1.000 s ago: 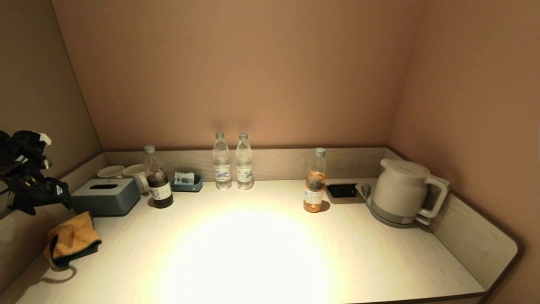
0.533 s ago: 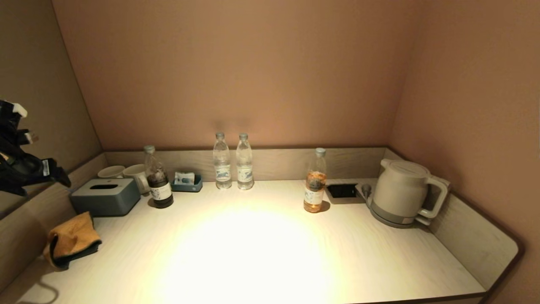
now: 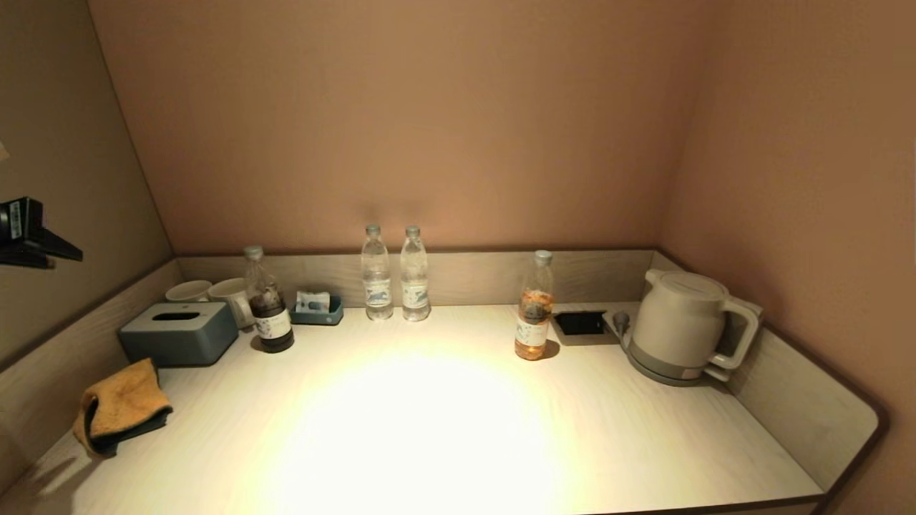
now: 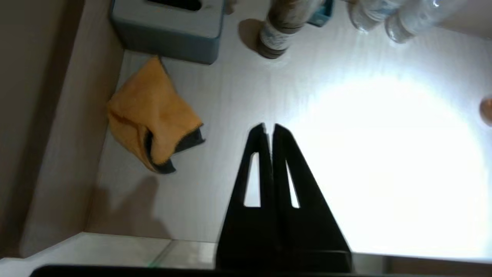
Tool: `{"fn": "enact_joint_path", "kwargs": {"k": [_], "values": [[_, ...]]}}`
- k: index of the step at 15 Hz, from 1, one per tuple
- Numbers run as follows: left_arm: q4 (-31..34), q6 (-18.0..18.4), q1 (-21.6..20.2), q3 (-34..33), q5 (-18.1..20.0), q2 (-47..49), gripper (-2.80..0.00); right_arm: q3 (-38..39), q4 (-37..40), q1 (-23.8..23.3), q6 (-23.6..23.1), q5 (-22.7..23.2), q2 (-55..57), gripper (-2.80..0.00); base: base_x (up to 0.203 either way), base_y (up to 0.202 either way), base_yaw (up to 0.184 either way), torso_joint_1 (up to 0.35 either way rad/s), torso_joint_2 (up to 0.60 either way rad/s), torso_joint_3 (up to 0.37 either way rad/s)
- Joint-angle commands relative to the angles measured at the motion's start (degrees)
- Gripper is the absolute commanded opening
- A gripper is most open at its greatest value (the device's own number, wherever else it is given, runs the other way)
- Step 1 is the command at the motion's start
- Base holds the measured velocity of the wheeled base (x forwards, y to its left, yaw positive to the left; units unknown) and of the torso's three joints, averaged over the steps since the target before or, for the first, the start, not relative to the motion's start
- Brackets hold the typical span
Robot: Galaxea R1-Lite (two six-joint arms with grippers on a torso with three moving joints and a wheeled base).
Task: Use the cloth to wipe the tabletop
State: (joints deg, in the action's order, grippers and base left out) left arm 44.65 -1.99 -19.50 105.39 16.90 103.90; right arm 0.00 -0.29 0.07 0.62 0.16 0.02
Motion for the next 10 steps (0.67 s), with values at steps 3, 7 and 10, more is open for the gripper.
{"fn": "enact_joint_path", "kwargs": {"k": [3,7,10], "values": [[-0.1,3.2,-0.1,-6.1,10.6,-14.2,-2.80,0.0,0.0,0.0,0.0,0.0,0.0,-2.80,0.000,0.000,0.000,0.000,0.00,0.000],[-0.2,3.8,-0.1,-8.9,11.9,-18.6,-2.80,0.0,-0.1,0.0,0.0,0.0,0.0,-2.80,0.000,0.000,0.000,0.000,0.00,0.000],[-0.2,3.6,-0.1,-13.2,11.4,-30.2,-2.80,0.0,0.0,0.1,0.0,0.0,0.0,-2.80,0.000,0.000,0.000,0.000,0.00,0.000]]}}
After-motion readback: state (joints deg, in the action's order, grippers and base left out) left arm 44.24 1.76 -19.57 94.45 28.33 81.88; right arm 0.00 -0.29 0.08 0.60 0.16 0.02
